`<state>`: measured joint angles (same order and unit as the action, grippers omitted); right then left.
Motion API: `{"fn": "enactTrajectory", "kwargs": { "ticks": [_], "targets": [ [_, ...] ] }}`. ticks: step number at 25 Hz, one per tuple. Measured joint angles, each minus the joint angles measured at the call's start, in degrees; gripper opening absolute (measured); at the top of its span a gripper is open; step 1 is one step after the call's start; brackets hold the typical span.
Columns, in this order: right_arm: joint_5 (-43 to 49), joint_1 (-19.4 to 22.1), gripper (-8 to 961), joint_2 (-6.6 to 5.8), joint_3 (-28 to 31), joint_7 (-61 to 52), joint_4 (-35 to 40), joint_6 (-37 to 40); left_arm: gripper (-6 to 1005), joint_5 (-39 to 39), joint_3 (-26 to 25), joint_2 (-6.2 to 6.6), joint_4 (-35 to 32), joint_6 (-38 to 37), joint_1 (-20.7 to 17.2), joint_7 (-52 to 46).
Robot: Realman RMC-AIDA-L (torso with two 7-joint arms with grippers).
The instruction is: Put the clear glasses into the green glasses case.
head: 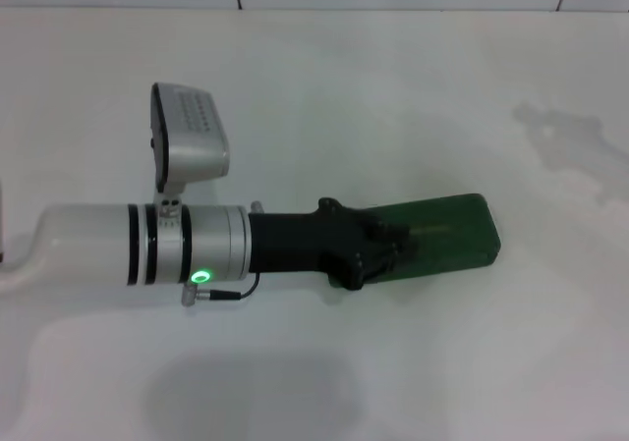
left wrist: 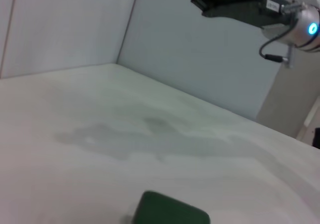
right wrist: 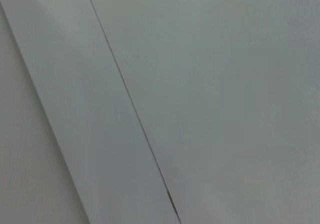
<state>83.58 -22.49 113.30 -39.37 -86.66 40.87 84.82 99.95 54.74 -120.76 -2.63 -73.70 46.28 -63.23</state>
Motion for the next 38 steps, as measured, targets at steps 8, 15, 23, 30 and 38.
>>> {"fn": "enactTrajectory", "kwargs": {
  "ticks": [8, 15, 23, 30, 38],
  "targets": [
    [0.56, 0.00, 86, -0.25, -0.01, 0.00, -0.10, 0.26, 209, -0.46, 2.02, 0.02, -1.04, -15.35, -2.47, 6.35],
    [6.33, -1.99, 92, -0.04, -1.39, 5.55, 0.07, 4.74, 212, -6.08, 1.90, 0.68, -12.03, -29.59, -10.45, 7.11],
    [6.36, -2.42, 173, 2.42, -11.18, 12.50, 0.73, 10.15, 284, -13.62, 1.72, 1.93, -29.61, -34.20, -24.37, 7.62],
    [4.05, -3.42, 321, 2.83, -27.10, 10.97, 2.74, 9.48, 520, -14.43, 1.73, 4.60, -31.78, -35.60, -24.82, 0.01],
    [0.72, -3.35, 643, 2.71, -29.45, 10.98, 4.65, 10.30, 770, -13.33, 1.72, 6.64, -31.89, -35.55, -24.45, -1.37]
  ]
}}
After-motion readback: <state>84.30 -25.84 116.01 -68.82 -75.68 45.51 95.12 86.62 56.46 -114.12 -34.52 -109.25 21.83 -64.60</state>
